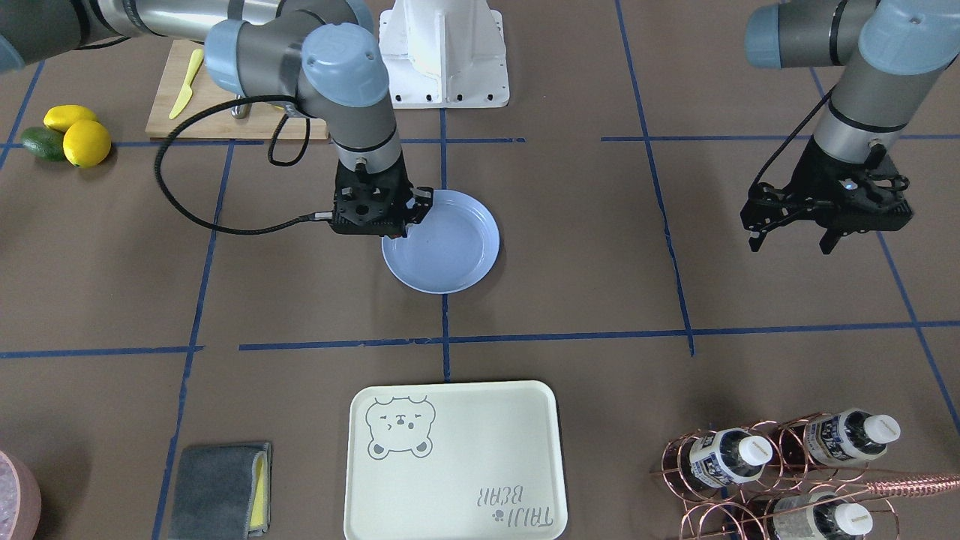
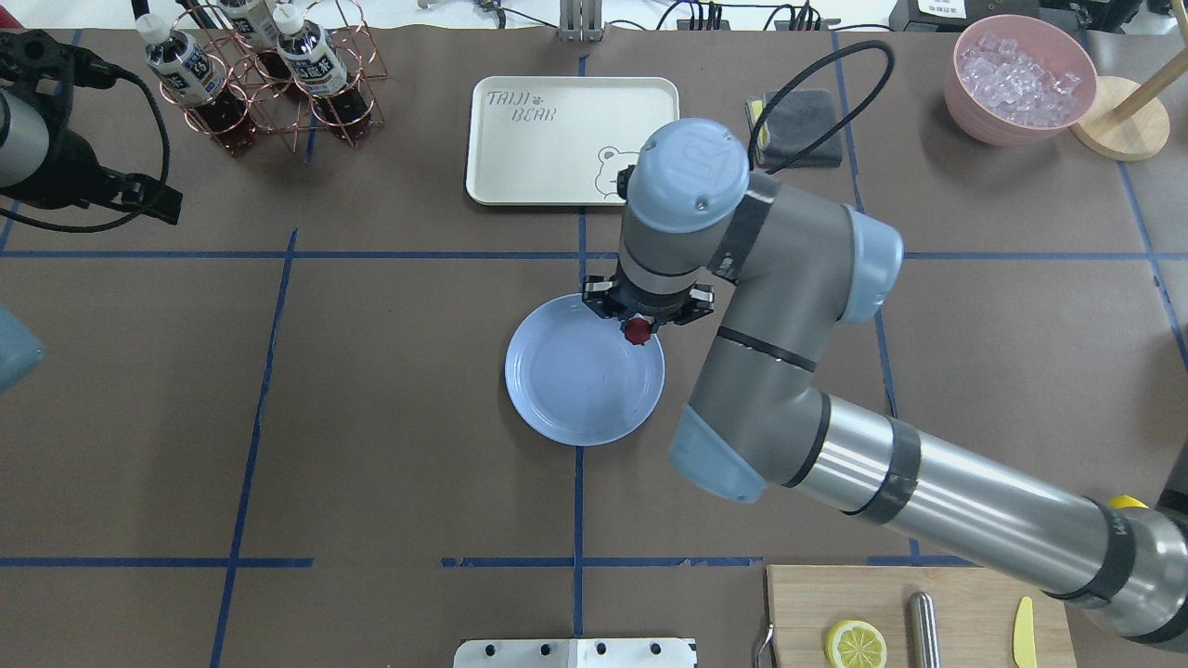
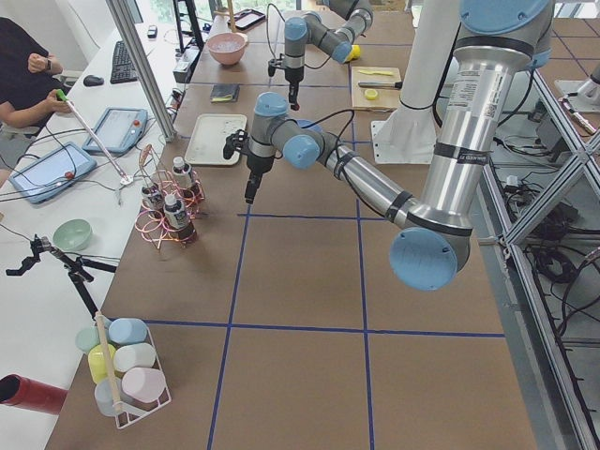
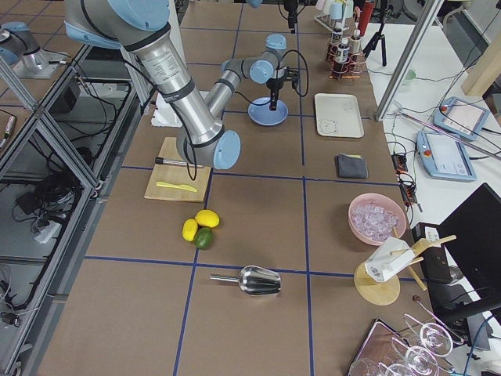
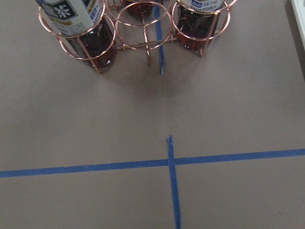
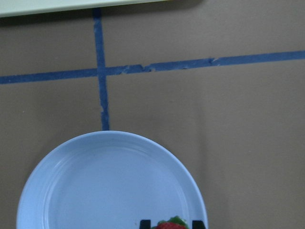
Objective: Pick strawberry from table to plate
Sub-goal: 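Carry the strawberry with the right gripper over the light blue plate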
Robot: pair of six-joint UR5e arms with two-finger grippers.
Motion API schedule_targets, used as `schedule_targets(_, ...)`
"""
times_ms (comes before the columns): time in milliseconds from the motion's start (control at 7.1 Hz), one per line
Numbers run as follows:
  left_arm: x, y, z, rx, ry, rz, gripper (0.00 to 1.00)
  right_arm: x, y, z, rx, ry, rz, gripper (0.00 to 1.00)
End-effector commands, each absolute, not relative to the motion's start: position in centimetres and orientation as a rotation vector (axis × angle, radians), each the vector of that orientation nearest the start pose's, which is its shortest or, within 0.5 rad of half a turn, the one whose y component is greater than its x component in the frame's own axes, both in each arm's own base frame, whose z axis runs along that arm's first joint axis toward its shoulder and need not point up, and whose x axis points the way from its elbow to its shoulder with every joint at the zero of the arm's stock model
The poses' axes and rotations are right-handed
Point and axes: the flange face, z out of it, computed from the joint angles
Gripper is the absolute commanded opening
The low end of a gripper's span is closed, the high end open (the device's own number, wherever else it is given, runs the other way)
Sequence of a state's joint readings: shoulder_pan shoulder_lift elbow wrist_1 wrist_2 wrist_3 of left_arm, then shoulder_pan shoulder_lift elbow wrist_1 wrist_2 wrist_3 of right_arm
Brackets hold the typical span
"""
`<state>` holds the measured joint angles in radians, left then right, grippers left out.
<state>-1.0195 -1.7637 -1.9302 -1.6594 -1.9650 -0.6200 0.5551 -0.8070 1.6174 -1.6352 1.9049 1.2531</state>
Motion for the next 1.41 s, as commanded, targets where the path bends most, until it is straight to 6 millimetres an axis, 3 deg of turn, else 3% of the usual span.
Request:
schedule_targets(0,18.8,-52.0,41.1,0.316,0.629,0.098,1.0,-59.8,-45.3,19.7,0.046,-0.814,0.091,0.0)
schedule_targets(564,18.6,-52.4,41.8,0.306,0.62,0.09,1.0,-62.2,-43.1,20.3,0.022,-0.807,0.065,0.0)
schedule_targets(846,18.5,-52.5,42.2,0.301,0.617,0.087,1.0,-62.1,-43.2,20.2,0.027,-0.812,0.065,0.0)
schedule_targets(987,18.6,-52.7,42.6,0.299,0.616,0.087,1.0,-62.1,-43.2,20.2,0.029,-0.819,0.066,0.63)
schedule_targets(1128,18.7,-53.0,43.1,0.317,0.625,0.089,1.0,-62.1,-43.2,19.8,0.034,-0.838,0.069,0.99)
schedule_targets(1268,18.8,-53.2,43.3,0.317,0.625,0.089,1.0,-61.9,-43.3,19.3,0.039,-0.863,0.083,1.0)
